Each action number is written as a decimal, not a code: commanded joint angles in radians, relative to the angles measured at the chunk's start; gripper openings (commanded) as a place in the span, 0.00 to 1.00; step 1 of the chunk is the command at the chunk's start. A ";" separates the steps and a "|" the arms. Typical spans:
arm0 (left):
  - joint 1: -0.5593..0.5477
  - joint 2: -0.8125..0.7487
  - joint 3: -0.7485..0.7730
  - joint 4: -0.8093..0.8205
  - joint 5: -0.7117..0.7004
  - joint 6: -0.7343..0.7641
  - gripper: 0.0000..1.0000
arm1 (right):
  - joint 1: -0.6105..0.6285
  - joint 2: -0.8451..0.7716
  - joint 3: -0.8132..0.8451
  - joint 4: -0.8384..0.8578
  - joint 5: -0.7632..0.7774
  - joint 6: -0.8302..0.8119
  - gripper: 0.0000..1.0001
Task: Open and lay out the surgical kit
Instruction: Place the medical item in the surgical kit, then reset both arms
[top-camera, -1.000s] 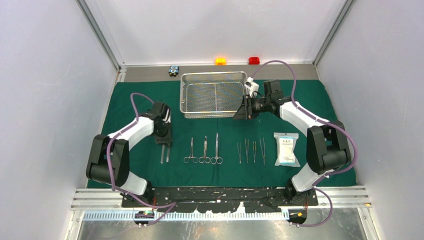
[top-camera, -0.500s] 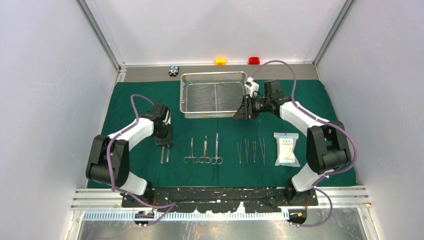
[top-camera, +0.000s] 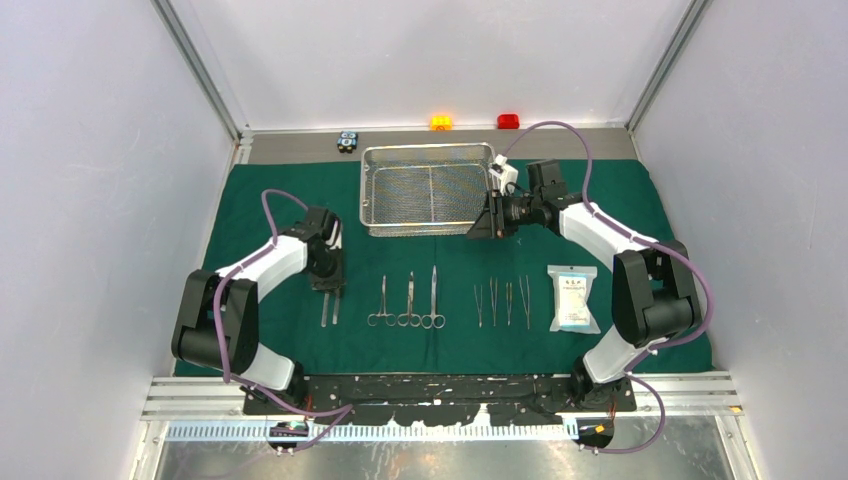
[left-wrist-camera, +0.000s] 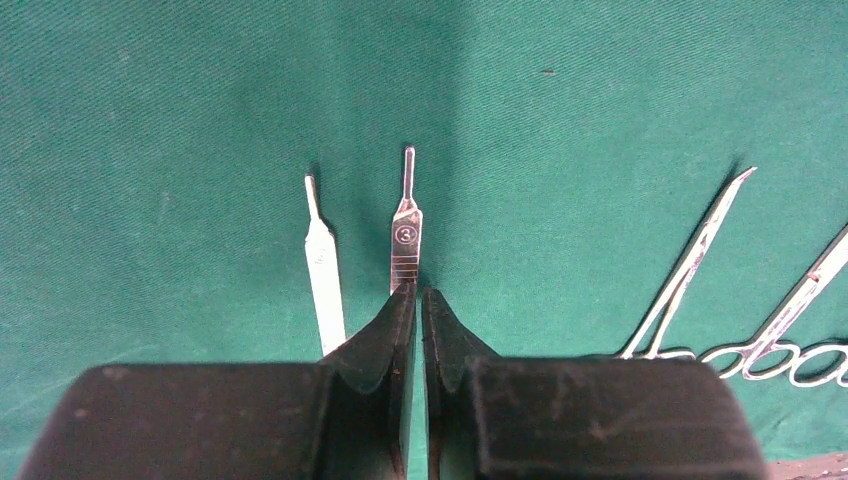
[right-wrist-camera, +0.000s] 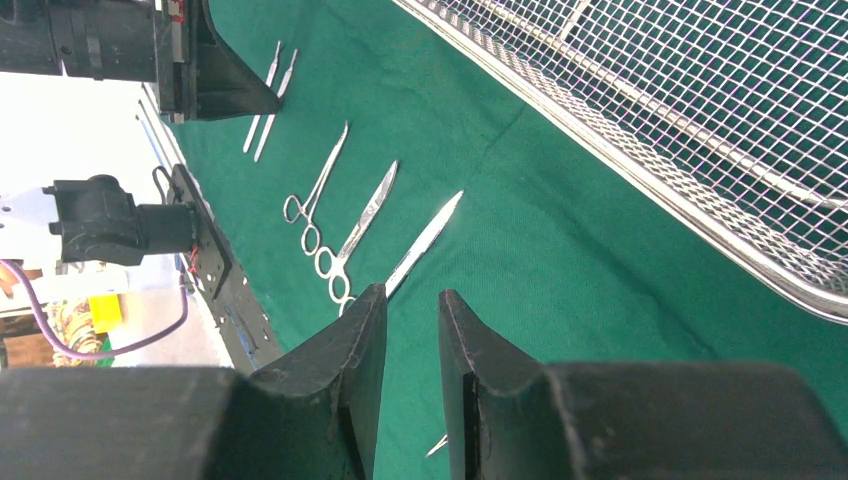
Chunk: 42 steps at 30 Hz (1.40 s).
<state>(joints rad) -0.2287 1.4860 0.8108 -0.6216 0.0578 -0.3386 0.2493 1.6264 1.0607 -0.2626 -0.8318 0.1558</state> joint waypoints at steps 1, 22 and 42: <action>0.006 -0.024 -0.005 -0.010 0.020 -0.020 0.08 | -0.004 -0.008 0.003 0.024 -0.007 -0.011 0.31; 0.024 -0.314 0.182 0.058 0.006 0.171 0.67 | -0.087 -0.243 0.156 -0.177 0.277 -0.099 0.64; 0.043 -0.455 0.221 0.443 0.157 0.301 1.00 | -0.092 -0.479 0.253 -0.341 0.684 -0.136 0.82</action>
<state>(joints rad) -0.1909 1.0866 1.0424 -0.3023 0.1642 0.0013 0.1577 1.2175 1.3350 -0.6239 -0.2092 0.0452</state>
